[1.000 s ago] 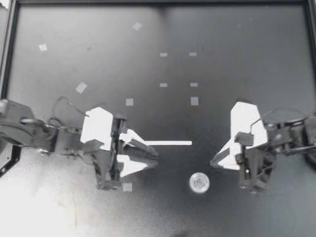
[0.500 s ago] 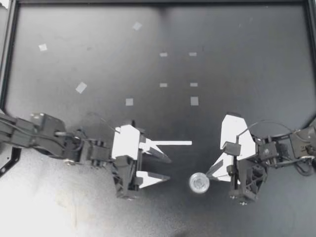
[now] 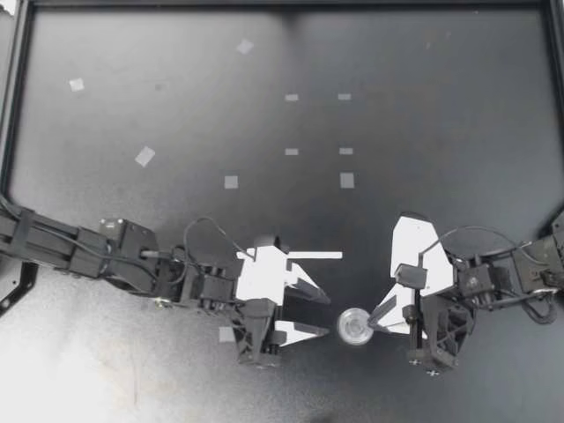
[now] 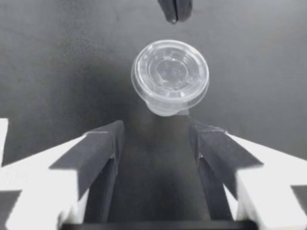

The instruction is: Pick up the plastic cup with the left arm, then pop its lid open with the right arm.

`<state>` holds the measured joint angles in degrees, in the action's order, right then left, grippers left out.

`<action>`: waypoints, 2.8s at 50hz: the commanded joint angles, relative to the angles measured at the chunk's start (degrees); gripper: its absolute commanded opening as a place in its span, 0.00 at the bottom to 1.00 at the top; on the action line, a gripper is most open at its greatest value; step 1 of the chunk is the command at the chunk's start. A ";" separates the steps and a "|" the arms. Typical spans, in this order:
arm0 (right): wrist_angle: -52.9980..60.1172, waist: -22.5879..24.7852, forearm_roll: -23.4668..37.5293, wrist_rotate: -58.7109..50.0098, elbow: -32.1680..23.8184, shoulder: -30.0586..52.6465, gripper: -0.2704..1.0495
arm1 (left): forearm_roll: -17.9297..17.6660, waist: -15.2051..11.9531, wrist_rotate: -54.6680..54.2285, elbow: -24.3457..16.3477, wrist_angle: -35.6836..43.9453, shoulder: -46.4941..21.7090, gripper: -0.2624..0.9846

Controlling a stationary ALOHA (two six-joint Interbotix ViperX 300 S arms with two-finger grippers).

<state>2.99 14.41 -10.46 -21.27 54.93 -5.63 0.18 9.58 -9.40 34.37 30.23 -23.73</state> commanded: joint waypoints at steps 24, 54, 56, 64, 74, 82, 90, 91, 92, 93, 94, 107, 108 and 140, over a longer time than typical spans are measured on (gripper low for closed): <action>3.16 0.88 -0.09 -0.79 -1.05 1.76 0.12 | 0.00 1.14 0.09 -3.96 0.09 -1.41 0.66; 2.81 1.14 -0.09 -1.14 0.09 3.25 0.12 | -0.09 1.14 1.76 -5.80 0.09 -2.90 0.66; 2.81 1.05 0.00 -1.14 0.09 3.25 0.12 | -0.09 1.14 1.76 -5.80 0.09 -2.90 0.66; 2.55 1.32 0.00 -1.85 0.53 3.25 0.12 | -0.18 1.14 1.76 -6.06 -0.35 -2.90 0.66; 2.90 1.67 0.00 -3.60 1.05 3.16 0.12 | -0.18 1.14 1.76 -7.03 -2.37 -2.90 0.66; 3.16 1.67 0.18 -3.60 0.88 3.43 0.12 | -0.26 1.14 1.67 -8.61 -5.54 -2.90 0.66; 5.01 1.67 0.18 -3.69 0.79 4.48 0.12 | -0.26 0.88 1.67 -9.67 -7.38 -2.90 0.66; 5.27 1.67 0.26 -3.69 0.79 4.57 0.12 | -0.26 0.88 1.67 -9.67 -7.47 -2.90 0.66; 5.54 1.67 0.18 -3.69 0.70 4.75 0.12 | -0.26 0.88 1.67 -9.67 -7.47 -2.90 0.66; 5.80 1.67 0.18 -3.69 0.62 4.92 0.12 | -0.26 0.88 1.67 -9.76 -7.47 -2.90 0.66; 5.98 1.76 0.18 -3.69 0.62 5.10 0.12 | -0.26 0.88 1.67 -9.76 -7.47 -2.90 0.66; 6.33 1.93 0.26 -3.60 0.35 6.06 0.12 | -0.26 0.88 1.58 -9.93 -8.00 -2.90 0.66; 6.33 2.02 0.26 -3.60 0.35 6.06 0.12 | -0.26 0.88 1.58 -9.93 -8.17 -2.90 0.66; 6.06 2.02 0.35 -3.78 1.05 1.32 0.12 | 0.09 0.88 3.78 -11.69 -13.45 -2.02 0.26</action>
<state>8.79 16.08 -10.20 -24.96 56.34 -1.23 0.09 10.55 -6.24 23.03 16.35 -27.95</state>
